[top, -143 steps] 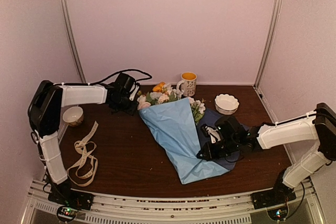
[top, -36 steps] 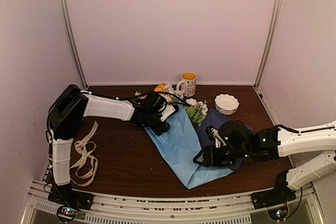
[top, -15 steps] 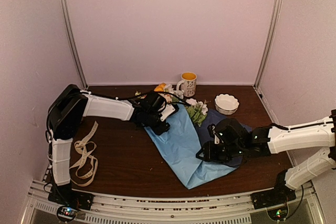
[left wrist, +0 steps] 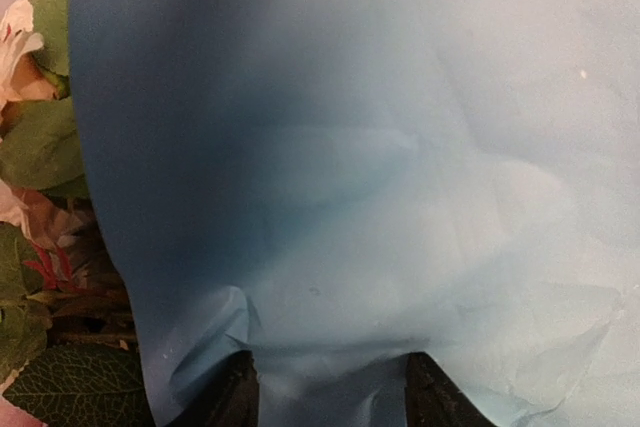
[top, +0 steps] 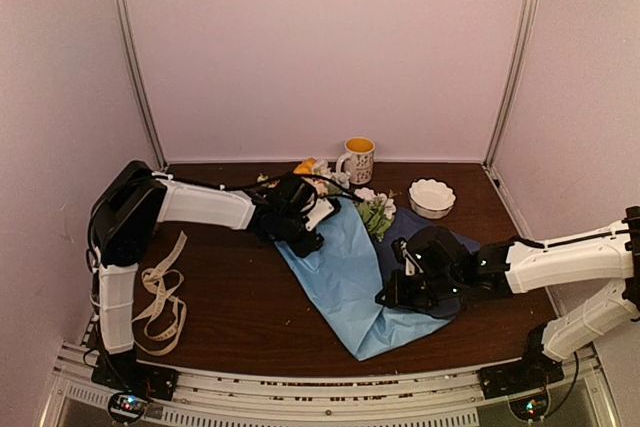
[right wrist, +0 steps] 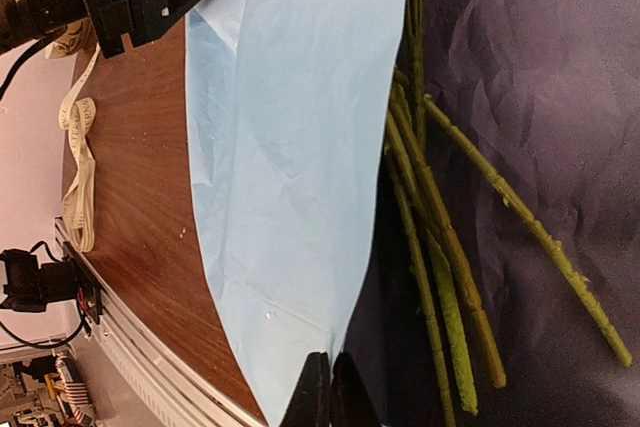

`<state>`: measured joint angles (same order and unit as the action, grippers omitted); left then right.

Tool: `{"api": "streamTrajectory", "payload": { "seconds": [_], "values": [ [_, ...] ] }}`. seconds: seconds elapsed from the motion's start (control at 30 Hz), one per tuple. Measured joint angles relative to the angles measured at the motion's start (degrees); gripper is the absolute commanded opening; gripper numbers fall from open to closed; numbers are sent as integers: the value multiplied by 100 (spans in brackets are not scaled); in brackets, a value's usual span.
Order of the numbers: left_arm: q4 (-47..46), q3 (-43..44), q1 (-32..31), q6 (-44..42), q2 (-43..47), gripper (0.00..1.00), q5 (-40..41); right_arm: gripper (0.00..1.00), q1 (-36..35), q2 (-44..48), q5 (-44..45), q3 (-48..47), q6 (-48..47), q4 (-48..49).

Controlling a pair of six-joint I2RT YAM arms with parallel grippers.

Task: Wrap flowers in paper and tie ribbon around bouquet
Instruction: Adjust the two-thirds folded wrapping paper at the center of the board.

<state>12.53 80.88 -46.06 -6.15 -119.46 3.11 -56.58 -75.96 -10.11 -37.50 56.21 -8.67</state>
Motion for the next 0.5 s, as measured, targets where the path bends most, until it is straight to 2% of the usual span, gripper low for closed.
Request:
{"api": "streamTrajectory", "payload": {
  "seconds": [0.23, 0.5],
  "values": [
    [105, 37, 55, -136, 262, 62, 348, 0, 7, 7, 0, 125, -37, -31],
    [203, 216, 645, -151, 387, 62, 721, 0, 9, 59, 0, 251, -39, -70]
  ]
}}
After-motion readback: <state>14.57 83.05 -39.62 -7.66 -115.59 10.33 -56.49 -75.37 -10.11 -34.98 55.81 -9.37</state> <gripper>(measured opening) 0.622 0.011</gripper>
